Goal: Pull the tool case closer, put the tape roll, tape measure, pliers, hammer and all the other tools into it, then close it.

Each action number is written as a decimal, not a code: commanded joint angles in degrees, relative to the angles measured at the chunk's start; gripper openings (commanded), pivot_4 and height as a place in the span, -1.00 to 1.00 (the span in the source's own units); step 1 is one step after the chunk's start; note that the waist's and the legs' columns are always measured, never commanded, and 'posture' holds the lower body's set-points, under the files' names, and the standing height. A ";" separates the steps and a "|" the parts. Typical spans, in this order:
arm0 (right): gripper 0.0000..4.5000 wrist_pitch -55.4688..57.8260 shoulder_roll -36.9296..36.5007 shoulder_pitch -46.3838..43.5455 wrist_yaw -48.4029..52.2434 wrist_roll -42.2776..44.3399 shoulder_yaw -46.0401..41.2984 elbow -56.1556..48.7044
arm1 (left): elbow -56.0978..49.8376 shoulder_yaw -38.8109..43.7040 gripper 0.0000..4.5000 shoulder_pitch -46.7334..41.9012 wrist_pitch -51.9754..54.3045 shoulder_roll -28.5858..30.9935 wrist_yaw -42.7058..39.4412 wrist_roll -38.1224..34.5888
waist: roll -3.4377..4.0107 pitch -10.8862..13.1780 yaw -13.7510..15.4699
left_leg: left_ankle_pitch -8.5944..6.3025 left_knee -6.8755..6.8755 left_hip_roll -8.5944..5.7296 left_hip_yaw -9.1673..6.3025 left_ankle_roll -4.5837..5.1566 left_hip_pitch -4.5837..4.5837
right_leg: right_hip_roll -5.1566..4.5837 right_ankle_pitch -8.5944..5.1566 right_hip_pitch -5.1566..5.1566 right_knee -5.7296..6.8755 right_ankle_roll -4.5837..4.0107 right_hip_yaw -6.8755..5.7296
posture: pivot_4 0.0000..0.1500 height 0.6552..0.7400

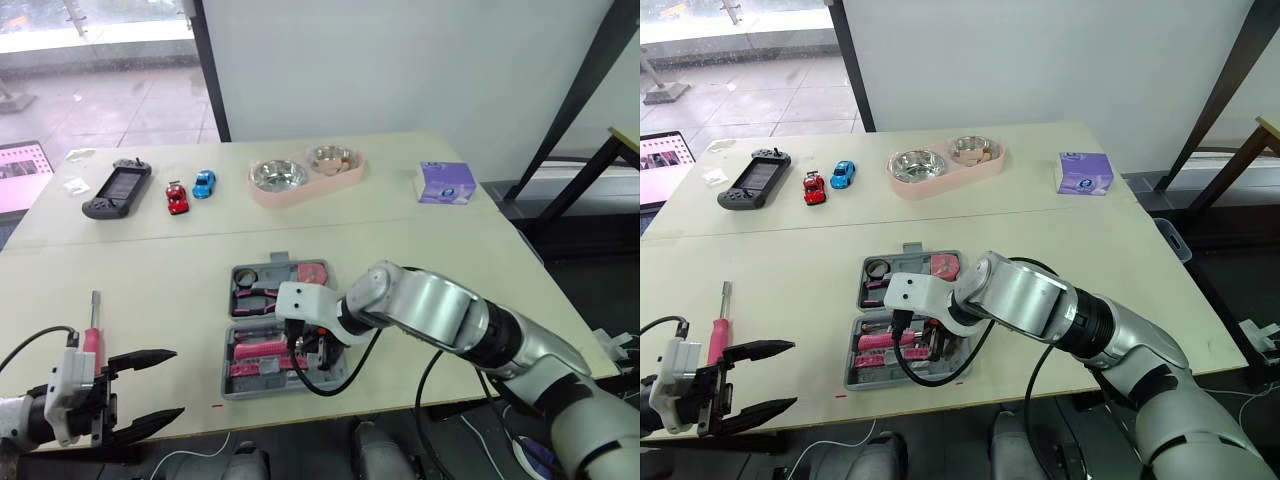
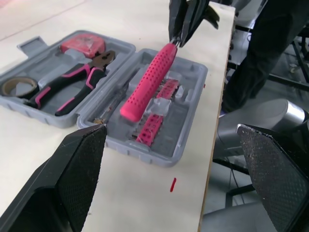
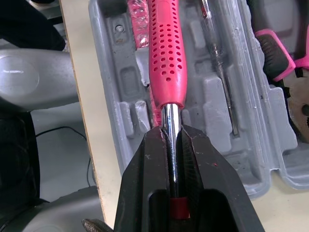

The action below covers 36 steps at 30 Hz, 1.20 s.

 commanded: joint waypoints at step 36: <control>-0.98 -16.98 7.57 1.11 4.92 -12.19 8.31 15.90 | -5.68 0.82 1.00 6.49 -1.52 -0.94 4.27 -0.33 | -0.04 -0.03 -2.04 | 0.00 -0.06 0.02 0.00 0.00 0.42 | 0.04 -0.11 0.20 0.12 0.18 0.00 | 1.00 0.97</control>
